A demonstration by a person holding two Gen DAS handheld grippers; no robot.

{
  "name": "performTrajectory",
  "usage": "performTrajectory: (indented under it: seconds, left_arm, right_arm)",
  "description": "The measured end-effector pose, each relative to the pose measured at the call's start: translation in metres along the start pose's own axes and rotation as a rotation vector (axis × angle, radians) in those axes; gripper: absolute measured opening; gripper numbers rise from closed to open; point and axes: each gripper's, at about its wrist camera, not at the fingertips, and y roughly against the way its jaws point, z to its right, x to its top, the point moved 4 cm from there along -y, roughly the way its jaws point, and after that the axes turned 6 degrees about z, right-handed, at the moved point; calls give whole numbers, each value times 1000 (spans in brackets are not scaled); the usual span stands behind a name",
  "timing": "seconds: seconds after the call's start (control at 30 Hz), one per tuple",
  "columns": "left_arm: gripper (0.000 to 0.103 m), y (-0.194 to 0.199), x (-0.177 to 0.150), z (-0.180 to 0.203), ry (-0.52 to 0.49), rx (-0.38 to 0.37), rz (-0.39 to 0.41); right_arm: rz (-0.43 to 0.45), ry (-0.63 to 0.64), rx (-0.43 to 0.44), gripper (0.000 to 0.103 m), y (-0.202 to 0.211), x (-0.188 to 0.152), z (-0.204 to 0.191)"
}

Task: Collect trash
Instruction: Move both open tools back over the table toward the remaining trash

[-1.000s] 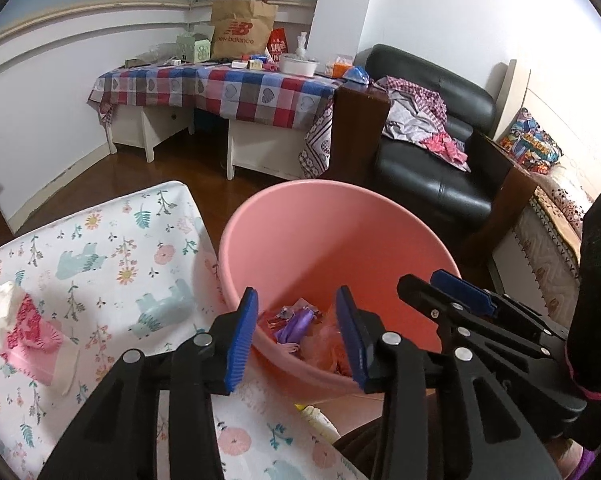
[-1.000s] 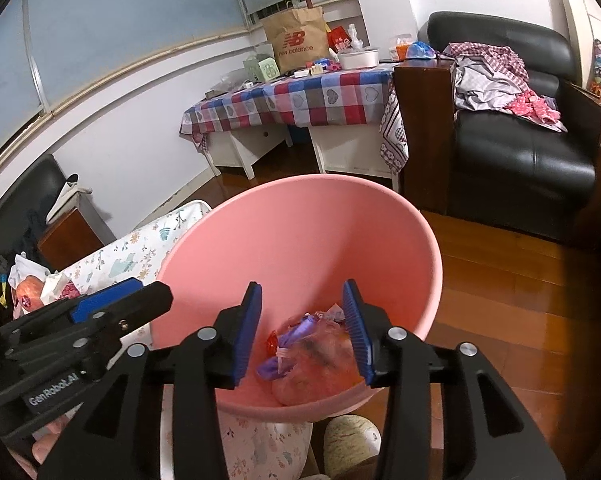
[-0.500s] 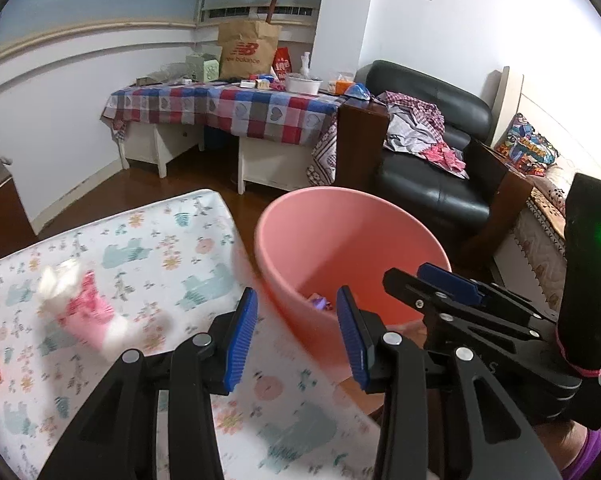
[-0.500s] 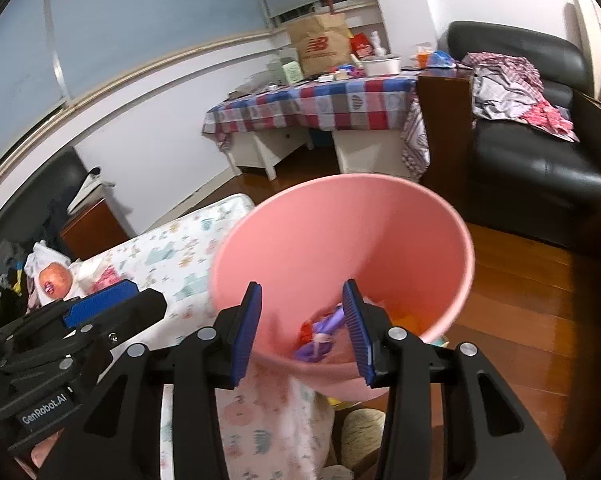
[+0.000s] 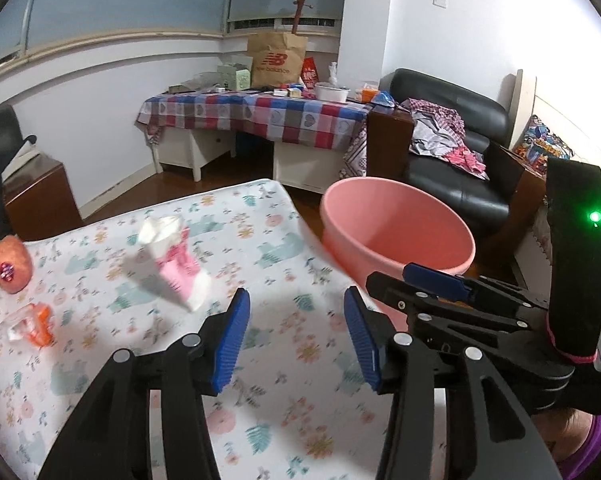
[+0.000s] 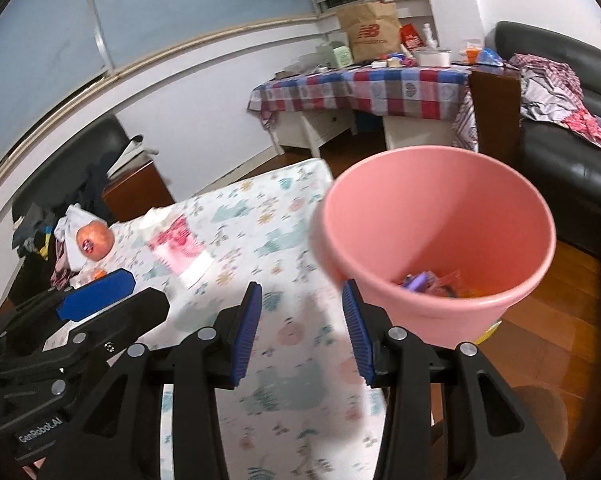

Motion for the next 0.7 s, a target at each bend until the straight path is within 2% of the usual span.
performTrajectory:
  seconds: [0.4, 0.7]
  left_arm:
    - [48, 26, -23, -58, 79, 82, 2]
    - [48, 44, -40, -144, 192, 228, 9]
  right_arm:
    - [-44, 40, 44, 43, -11, -11, -40]
    - [-61, 78, 89, 43, -30, -13, -76]
